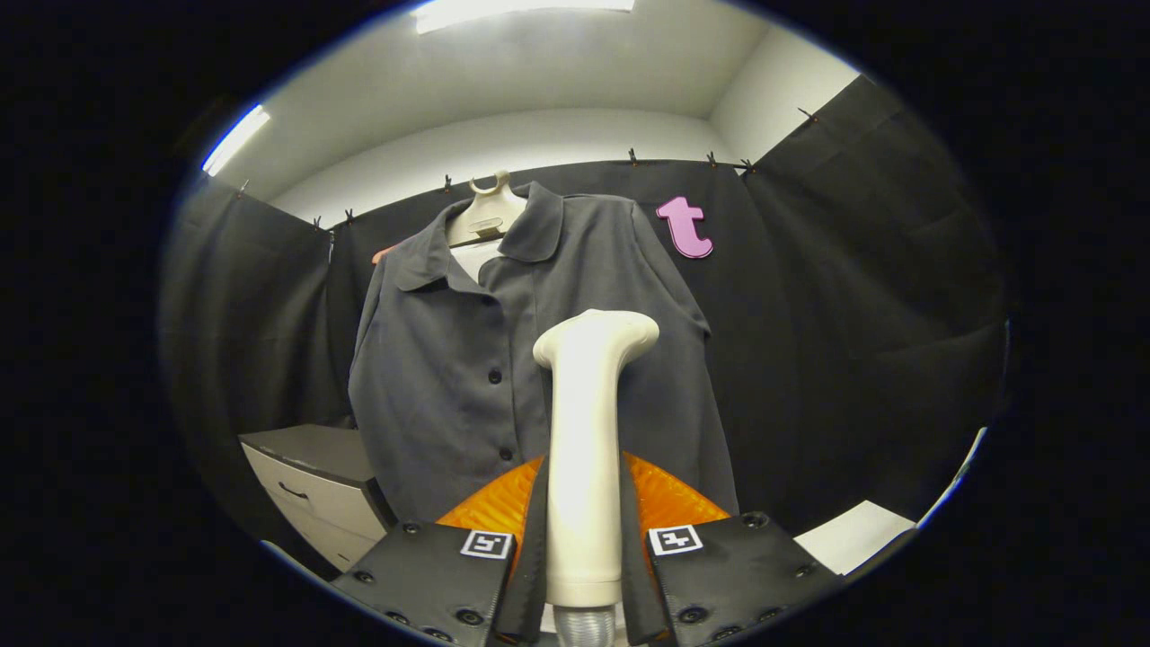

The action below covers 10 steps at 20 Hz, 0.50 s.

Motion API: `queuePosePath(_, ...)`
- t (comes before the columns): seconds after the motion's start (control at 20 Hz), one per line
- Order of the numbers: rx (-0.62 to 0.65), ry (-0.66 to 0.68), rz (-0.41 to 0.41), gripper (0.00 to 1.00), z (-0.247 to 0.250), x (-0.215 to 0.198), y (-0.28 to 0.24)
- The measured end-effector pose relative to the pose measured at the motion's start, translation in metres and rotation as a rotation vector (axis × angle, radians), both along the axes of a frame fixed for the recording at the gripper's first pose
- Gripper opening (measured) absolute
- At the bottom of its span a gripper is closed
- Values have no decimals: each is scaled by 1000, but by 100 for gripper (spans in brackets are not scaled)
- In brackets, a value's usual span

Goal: Iron the clothes twice with a garment steamer, once on the left side and once on the right side.

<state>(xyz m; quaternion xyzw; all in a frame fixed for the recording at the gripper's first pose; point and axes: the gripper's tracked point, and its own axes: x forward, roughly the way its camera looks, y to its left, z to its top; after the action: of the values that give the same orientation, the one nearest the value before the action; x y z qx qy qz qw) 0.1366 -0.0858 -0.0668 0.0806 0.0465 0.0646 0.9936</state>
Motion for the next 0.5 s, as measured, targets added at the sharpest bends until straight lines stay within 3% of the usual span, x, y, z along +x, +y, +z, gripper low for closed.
queuePosePath(0.5, 24, 157, -18, 41, -81, -32, -8)
